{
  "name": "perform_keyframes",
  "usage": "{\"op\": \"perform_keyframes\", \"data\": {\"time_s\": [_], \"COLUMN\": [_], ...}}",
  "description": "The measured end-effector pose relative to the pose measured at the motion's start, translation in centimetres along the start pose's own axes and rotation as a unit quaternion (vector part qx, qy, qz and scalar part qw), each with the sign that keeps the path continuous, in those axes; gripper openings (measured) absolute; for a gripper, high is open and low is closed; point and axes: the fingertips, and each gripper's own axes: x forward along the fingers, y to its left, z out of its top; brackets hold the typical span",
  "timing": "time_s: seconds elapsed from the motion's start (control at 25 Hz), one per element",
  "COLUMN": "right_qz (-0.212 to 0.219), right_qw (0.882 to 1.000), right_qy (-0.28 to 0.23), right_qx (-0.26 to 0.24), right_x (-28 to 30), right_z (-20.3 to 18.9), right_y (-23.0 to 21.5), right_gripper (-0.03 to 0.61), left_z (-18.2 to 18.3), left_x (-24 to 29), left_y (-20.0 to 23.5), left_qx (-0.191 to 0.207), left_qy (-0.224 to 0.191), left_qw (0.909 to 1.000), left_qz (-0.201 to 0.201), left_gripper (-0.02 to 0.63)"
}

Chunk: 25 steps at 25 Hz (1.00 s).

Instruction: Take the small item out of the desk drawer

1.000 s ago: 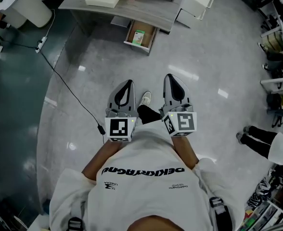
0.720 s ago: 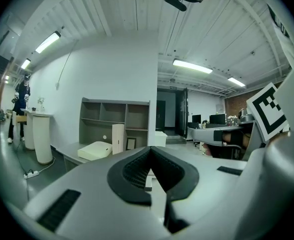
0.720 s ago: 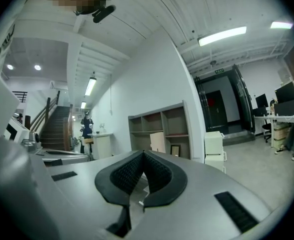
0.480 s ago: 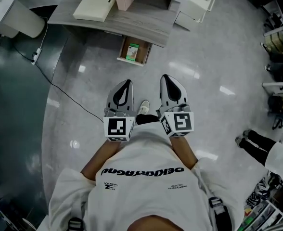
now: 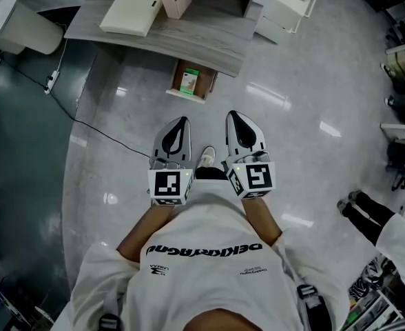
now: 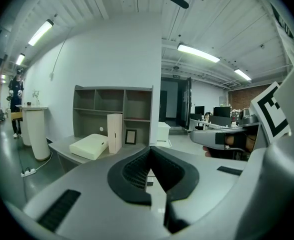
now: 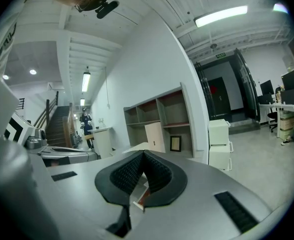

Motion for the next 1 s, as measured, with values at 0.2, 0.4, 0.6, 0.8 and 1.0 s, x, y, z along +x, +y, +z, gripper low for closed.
{"op": "perform_keyframes", "data": {"time_s": [0.2, 0.4, 0.6, 0.8, 1.0], "right_qz": [0.009, 0.003, -0.009, -0.018, -0.031], "right_qw": [1.000, 0.999, 0.999, 0.998, 0.996], "right_qy": [0.026, 0.043, 0.051, 0.066, 0.081], "right_qx": [0.008, 0.008, 0.005, 0.007, 0.020], "right_x": [1.2, 3.5, 5.8, 8.4, 10.7], "right_z": [-1.8, -3.5, -4.9, -6.8, -9.2], "right_y": [0.1, 0.3, 0.3, 0.2, -0.2], "right_gripper": [0.028, 0.028, 0.028, 0.028, 0.028], "left_z": [-1.2, -2.8, -4.9, -7.2, -9.7], "left_x": [1.3, 3.3, 5.8, 8.0, 10.3], "left_y": [0.7, 2.5, 3.6, 5.1, 7.0], "left_qx": [0.001, -0.013, -0.003, -0.014, -0.022], "left_qy": [0.021, 0.035, 0.049, 0.071, 0.090], "left_qw": [0.9998, 0.9993, 0.9979, 0.9957, 0.9938], "left_qz": [0.003, -0.008, -0.041, -0.058, -0.062], "left_gripper": [0.015, 0.015, 0.015, 0.015, 0.015]}}
